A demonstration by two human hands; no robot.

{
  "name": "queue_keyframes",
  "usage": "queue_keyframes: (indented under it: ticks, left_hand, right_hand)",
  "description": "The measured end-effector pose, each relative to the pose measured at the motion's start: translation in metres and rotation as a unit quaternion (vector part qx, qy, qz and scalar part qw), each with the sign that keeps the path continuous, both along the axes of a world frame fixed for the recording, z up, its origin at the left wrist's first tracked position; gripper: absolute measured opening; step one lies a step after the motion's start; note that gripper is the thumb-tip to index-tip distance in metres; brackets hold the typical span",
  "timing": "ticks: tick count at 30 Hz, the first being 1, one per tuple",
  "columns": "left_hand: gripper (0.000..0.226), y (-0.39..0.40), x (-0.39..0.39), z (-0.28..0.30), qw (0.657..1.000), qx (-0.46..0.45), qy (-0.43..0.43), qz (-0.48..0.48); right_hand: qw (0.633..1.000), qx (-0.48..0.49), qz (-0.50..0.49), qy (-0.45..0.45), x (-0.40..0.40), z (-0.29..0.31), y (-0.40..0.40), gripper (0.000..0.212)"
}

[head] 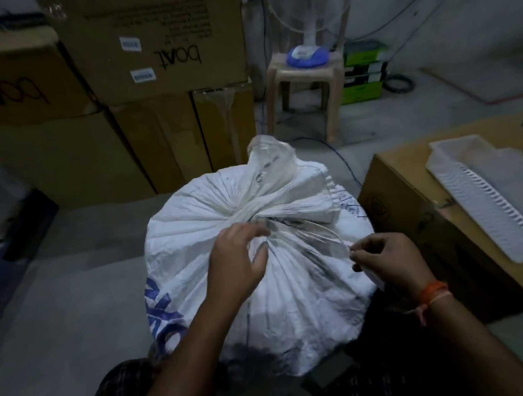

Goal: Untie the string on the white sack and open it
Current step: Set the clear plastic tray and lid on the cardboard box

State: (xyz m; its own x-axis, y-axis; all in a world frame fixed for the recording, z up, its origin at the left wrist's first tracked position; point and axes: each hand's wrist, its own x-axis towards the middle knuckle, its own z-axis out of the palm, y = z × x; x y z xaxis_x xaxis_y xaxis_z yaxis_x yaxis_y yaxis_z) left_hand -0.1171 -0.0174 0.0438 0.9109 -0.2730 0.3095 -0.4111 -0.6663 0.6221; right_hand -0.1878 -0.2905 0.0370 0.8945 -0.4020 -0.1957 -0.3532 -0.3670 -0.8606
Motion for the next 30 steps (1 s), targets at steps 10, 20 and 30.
queue_keyframes:
  ticks: [10,20,30]
  left_hand:
    - [0.025,-0.066,0.011,-0.003,0.966,0.178,0.008,-0.189]
    - [0.036,-0.093,0.034,0.042,0.921,0.178,0.097,-0.333]
    - [0.015,-0.204,0.050,0.101,0.937,0.079,-0.043,-0.338]
  right_hand:
    - [0.997,-0.006,-0.061,-0.051,-0.082,0.008,-0.021,0.013]
    - [0.990,-0.051,-0.106,-0.076,-0.082,0.020,-0.040,0.011]
    - [0.979,-0.102,-0.143,-0.101,-0.077,0.084,-0.121,0.011]
